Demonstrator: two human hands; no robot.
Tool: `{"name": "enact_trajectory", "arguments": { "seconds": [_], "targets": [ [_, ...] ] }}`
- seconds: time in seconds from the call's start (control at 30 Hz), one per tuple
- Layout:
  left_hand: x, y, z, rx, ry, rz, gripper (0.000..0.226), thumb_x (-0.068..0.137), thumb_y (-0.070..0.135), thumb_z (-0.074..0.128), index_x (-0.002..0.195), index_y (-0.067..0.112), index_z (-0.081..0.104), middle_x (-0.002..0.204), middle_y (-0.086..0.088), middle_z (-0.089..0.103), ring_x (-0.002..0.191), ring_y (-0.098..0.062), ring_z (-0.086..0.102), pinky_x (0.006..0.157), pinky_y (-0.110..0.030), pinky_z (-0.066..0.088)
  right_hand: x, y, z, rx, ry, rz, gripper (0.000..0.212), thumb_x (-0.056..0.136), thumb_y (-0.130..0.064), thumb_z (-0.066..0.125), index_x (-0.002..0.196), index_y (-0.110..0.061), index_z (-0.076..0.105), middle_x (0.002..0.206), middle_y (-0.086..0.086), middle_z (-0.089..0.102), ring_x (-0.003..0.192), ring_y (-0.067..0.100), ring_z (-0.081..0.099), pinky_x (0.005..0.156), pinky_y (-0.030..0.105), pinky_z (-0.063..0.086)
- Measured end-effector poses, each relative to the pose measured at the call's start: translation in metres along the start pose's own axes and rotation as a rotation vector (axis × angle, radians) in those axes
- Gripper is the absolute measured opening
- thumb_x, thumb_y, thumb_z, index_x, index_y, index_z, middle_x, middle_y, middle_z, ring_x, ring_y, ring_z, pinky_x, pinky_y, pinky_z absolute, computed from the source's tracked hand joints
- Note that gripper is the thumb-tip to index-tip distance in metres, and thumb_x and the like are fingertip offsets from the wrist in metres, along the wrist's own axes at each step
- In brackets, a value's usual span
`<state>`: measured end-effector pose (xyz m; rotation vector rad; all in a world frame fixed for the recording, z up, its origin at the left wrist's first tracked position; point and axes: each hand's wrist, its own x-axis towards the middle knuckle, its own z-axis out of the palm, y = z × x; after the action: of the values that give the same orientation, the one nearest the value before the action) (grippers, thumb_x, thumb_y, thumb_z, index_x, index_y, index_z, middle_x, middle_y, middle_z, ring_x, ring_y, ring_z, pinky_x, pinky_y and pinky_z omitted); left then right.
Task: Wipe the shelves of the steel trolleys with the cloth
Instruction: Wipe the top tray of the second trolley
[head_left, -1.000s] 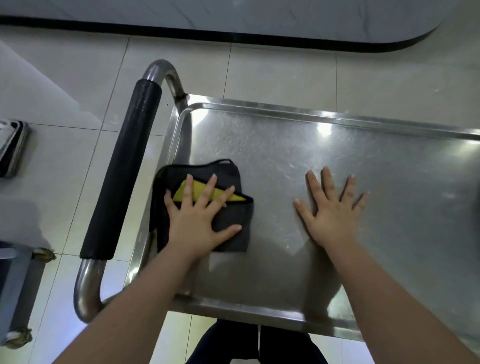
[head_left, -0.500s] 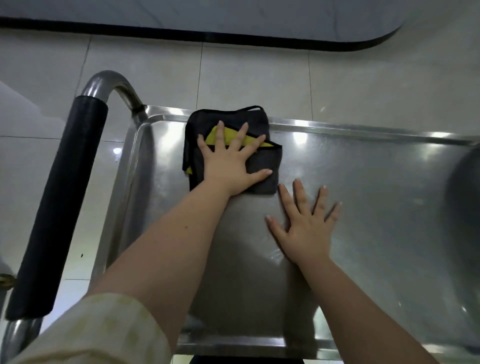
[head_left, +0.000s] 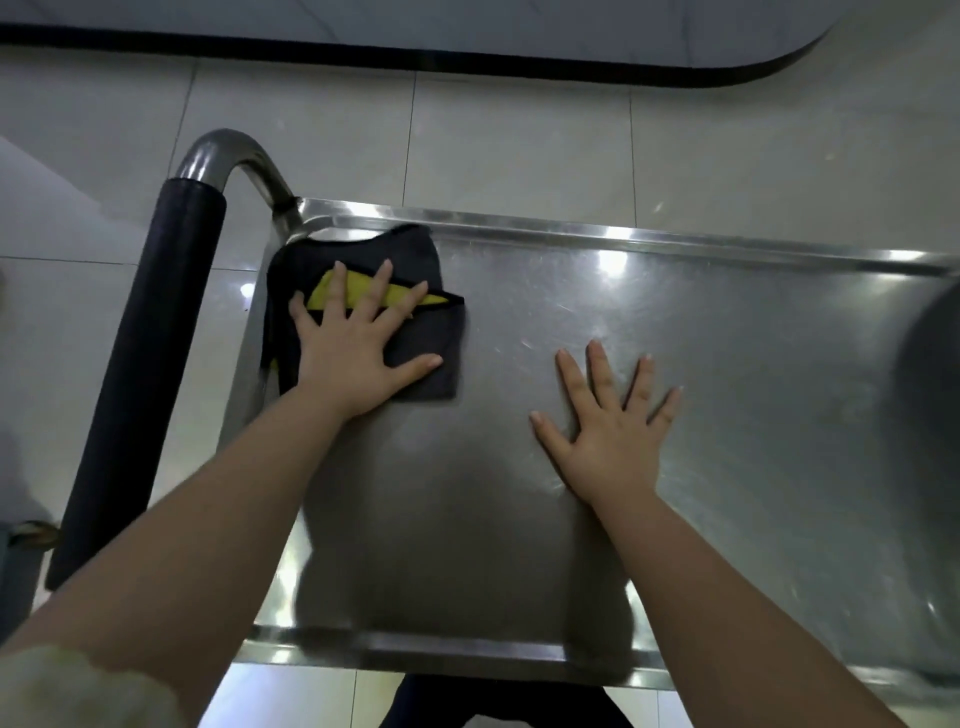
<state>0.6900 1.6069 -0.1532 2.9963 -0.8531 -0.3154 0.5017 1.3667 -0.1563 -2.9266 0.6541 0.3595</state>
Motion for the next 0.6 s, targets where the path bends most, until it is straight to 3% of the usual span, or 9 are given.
{"name": "enact_trajectory", "arguments": {
  "seconds": [0.27,0.43,0.53,0.6],
  "targets": [
    [-0.145,0.022,0.026,0.025,0.039,0.04,0.081,0.08,0.087,0.025,0.151,0.049,0.023,0.165,0.005,0.012,0.15,-0.04,0.003,0.104,-0.074,0.013,-0.001,0.0,-0.002,0.0,-0.009,-0.005,0.075,0.084,-0.083,0.01,0.15,-0.052,-0.007,0.164,-0.013,-0.009,0.147,0.038,-0.019,0.109,0.064,-0.02],
    [-0.15,0.025,0.02,0.029,0.005,-0.01,0.081,0.079,0.088,0.024,0.151,0.052,0.02,0.164,0.006,0.014,0.15,-0.039,0.002,0.105,-0.074,0.012,0.002,0.013,-0.009,-0.014,-0.081,-0.098,0.074,0.084,-0.082,0.011,0.147,-0.053,-0.016,0.162,-0.015,-0.017,0.147,0.034,-0.022,0.108,0.063,-0.021],
    [-0.149,0.026,0.019,0.015,-0.003,-0.015,0.08,0.079,0.088,0.023,0.15,0.052,0.023,0.164,0.008,0.015,0.15,-0.038,0.002,0.105,-0.074,0.011,-0.005,0.058,-0.014,-0.051,-0.065,-0.116,0.075,0.082,-0.081,0.009,0.15,-0.052,-0.008,0.164,-0.013,-0.007,0.15,0.032,-0.01,0.117,0.059,-0.007],
    [-0.145,0.027,0.019,0.008,0.006,-0.018,0.08,0.078,0.089,0.024,0.15,0.052,0.023,0.164,0.009,0.016,0.15,-0.038,0.002,0.105,-0.075,0.011,-0.015,0.083,-0.015,-0.018,-0.041,-0.068,0.076,0.083,-0.081,0.01,0.152,-0.05,-0.002,0.164,-0.012,-0.001,0.148,0.039,-0.01,0.119,0.054,-0.007]
  ]
}}
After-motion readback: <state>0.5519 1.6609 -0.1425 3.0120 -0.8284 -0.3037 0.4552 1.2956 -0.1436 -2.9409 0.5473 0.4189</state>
